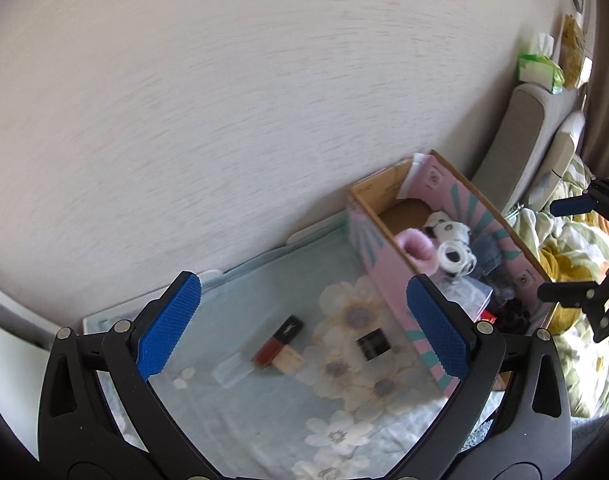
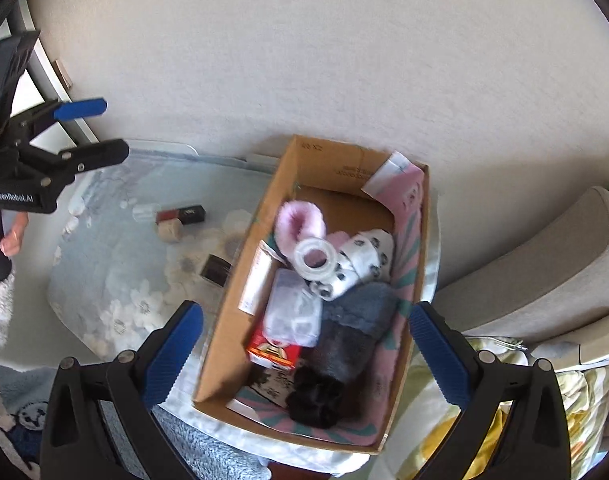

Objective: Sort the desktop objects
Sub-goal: 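Move both tools back over the tray toward the clear cup and beige jar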

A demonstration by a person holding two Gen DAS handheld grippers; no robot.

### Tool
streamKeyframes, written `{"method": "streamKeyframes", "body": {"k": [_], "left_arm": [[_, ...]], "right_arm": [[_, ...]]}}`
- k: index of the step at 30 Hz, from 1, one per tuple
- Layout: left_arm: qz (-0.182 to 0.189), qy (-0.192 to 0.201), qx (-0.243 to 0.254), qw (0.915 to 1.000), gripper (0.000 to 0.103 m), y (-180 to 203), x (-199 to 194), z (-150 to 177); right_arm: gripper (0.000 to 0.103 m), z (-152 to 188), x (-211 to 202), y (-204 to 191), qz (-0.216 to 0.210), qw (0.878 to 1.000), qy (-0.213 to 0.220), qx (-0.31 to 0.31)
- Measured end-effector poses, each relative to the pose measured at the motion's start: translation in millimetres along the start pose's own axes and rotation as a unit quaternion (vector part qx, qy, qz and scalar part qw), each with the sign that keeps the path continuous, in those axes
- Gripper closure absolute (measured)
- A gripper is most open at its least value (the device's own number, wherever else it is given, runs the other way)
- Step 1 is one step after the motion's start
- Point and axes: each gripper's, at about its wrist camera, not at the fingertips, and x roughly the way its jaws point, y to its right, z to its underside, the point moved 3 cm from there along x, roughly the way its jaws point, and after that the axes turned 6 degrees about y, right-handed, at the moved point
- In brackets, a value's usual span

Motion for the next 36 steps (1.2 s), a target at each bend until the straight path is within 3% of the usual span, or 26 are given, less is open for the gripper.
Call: {"method": "streamKeyframes", "body": {"k": [14,21,27,33,36], "left_arm": [[-0.031,-0.008,-0.047,0.9984,0.000,-83,-21,50],[-0.024,-0.039,-0.063,0.9970,0.000,-113,4,89],[-0.015,-0.046,-0.074,0.9960,0.000,-121,37,123],[-0.005,-0.046,-0.049,0.9977,0.003,-117,79,153],[-0.002,-0.040,-0.019,0.9990,0.007,-114,96,161]], "right_arm": [[0.000,-29,16,-67,-0.037,0.999,0.014,-0.032],[0.000,-30,48,-109,-0.053,0.998,0.002,-0.041],[0.001,-17,86,-145,-0.061,0.998,0.005,-0.007],[0.024,5,145,-171,-0.043,0.999,0.004,0.004],[0.029,7,169,-173,-0.037,0.999,0.002,0.008]]}}
